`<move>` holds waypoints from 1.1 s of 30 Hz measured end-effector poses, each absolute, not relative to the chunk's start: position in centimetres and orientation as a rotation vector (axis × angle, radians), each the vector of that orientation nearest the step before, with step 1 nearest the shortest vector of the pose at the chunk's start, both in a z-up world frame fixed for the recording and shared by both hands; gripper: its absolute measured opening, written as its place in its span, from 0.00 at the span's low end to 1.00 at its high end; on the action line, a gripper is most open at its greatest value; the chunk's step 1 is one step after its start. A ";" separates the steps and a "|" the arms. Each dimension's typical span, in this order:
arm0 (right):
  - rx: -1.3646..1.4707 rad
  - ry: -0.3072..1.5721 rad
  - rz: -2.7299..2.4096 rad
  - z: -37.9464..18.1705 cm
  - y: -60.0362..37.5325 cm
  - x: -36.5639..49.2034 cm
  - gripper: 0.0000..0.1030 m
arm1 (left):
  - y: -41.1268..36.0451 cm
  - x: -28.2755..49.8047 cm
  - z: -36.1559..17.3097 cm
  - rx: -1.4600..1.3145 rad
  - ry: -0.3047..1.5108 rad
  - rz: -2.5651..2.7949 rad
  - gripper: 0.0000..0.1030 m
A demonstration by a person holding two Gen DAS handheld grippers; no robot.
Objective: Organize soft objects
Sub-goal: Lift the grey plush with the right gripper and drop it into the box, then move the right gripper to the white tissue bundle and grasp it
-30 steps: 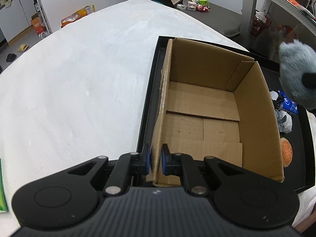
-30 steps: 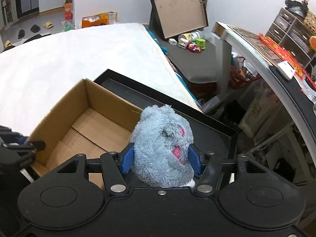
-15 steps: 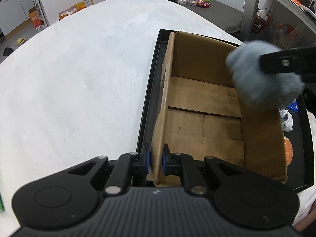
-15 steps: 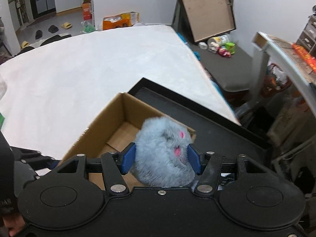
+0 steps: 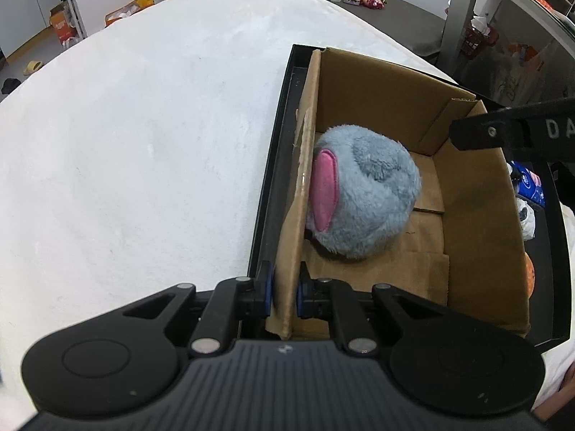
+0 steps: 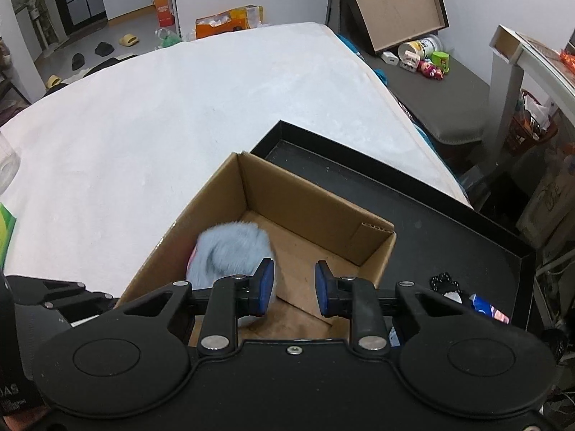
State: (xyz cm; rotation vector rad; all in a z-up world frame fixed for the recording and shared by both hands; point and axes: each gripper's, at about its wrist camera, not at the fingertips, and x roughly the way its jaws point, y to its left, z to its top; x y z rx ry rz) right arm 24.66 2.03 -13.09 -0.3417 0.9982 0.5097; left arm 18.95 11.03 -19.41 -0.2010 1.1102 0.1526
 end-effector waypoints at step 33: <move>-0.035 0.983 0.396 -14.4 -12.8 23.4 0.75 | 7.8 17.7 -17.3 -0.029 1.033 0.227 0.58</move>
